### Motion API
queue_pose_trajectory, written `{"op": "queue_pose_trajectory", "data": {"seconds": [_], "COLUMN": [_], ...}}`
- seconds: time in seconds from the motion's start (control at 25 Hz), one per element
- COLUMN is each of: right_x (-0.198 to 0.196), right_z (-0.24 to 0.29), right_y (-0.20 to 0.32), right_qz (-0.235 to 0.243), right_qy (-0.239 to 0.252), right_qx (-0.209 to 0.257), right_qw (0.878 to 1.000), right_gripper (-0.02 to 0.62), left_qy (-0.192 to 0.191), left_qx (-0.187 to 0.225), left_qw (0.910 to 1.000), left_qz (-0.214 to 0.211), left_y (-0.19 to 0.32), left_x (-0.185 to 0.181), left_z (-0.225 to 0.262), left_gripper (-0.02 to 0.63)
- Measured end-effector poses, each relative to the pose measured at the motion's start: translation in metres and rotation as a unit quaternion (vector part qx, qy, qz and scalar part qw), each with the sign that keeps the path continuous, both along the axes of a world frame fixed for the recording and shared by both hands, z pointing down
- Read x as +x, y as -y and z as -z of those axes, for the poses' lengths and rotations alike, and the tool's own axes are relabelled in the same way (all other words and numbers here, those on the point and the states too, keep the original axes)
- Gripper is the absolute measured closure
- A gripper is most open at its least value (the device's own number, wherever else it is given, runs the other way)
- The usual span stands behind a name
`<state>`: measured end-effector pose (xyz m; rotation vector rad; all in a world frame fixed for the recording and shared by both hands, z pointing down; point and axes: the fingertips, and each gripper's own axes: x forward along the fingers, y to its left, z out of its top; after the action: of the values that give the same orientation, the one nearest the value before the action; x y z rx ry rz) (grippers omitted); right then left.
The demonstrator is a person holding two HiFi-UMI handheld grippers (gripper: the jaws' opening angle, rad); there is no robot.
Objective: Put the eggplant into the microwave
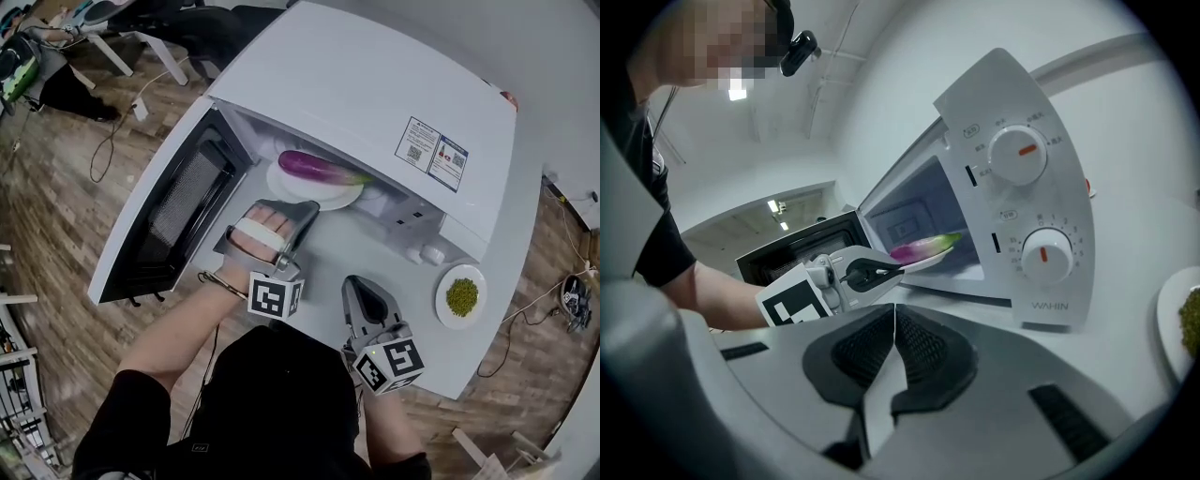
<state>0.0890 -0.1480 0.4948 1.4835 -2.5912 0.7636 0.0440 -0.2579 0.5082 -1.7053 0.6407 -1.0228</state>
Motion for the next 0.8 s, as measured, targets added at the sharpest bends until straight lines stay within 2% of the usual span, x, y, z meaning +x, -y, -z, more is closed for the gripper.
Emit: {"op": "queue_pose_trajectory", "data": {"seconds": [0.48, 0.8], "right_x": [0.007, 0.01], "right_z": [-0.008, -0.007], "right_y": [0.006, 0.005], "right_qz": [-0.007, -0.014], "right_qy": [-0.001, 0.004], "right_qx": [-0.003, -0.012], "right_qw": [1.0, 1.0], "right_gripper": [0.578, 0.578], "left_qy": [0.012, 0.026], "left_qx": [0.013, 0.005], "left_qw": [0.9998, 0.9996], "left_qz": [-0.009, -0.012], "left_y": [0.028, 0.045], "left_x": [0.01, 0.02], "left_z": [-0.01, -0.011], "left_gripper": [0.588, 0.589]}}
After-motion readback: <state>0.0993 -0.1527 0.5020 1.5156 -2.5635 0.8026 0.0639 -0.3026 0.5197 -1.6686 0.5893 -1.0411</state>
